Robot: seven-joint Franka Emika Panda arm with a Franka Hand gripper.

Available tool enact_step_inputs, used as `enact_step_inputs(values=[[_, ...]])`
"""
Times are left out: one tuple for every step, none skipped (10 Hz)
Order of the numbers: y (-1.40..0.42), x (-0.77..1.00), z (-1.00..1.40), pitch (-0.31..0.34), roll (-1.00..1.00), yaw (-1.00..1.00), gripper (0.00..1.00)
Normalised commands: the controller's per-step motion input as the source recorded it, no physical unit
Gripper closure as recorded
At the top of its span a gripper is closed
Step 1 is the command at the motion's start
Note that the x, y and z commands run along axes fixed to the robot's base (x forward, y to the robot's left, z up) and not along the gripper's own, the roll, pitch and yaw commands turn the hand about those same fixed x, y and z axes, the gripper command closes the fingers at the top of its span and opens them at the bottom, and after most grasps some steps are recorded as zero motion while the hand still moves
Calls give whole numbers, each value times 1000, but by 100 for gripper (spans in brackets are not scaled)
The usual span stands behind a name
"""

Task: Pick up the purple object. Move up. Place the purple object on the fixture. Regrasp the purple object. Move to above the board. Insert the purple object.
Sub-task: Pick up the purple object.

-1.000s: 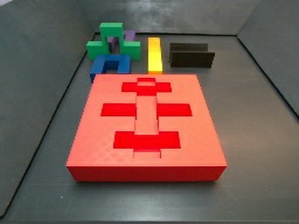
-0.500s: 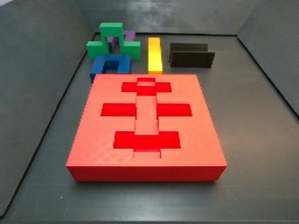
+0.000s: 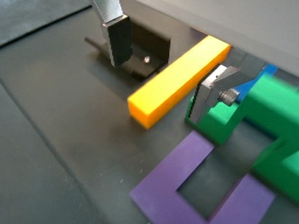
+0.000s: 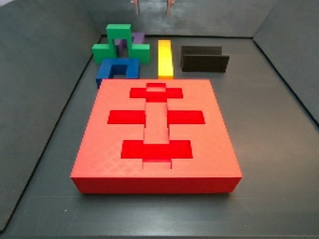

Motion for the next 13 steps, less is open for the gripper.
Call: enact_step_inputs(values=[[260,-120,-457,-274,-181,-251,0],[277,-180,-397,-227,-143,-297,0],[254,-189,-386,-240,-170,-269,0],[229,-91,-363,-264,-203,-211,0],[191,-97,-300,-267,-214,-97,0],[97,-94,-237,-204,-159,0,0],[0,-223,-211,-161,-110,0,0],[0,-211,-211,-124,-64,0,0],[-111,-194,-214,-109,-9,23,0],[-97,-226,-197,-103,0,0,0],[-77,-211,-197,-117,-1,0,0],[-106,-123,-189,-130,-4,0,0],[-106,0,-163,-123,0,26,0]])
